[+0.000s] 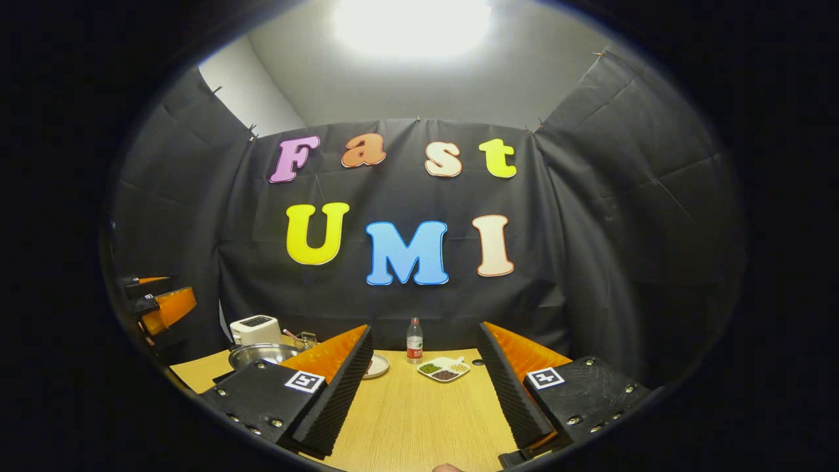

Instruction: First push the handle of the pot to place it horizontally, then grasp the pot with both hands and set it on the induction cooktop.

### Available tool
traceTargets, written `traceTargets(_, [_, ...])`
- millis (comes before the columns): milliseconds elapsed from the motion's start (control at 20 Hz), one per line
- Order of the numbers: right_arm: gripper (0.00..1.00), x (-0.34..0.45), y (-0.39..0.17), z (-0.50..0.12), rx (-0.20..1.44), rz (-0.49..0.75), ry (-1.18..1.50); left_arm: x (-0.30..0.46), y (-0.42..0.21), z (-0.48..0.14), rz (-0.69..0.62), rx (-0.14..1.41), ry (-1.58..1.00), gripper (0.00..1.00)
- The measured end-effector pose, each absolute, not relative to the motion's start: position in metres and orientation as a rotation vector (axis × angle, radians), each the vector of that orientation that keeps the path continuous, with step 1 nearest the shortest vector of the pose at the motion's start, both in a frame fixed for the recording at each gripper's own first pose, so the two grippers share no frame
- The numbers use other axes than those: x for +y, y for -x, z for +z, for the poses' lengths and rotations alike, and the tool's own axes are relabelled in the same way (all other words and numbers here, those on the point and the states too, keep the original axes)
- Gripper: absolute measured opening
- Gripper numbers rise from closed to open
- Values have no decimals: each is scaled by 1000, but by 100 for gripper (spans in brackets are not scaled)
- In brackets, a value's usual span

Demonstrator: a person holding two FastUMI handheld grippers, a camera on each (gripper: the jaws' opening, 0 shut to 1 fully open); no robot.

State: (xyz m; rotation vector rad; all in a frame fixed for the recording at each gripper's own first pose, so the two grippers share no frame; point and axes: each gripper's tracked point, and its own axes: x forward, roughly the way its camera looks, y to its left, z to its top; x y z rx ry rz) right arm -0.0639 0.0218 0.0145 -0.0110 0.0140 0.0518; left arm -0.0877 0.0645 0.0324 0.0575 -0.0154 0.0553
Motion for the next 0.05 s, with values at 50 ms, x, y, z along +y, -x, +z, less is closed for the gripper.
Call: traceTargets(50, [96,22,64,15,16,53,11,66,88,32,57,-16,-56,100])
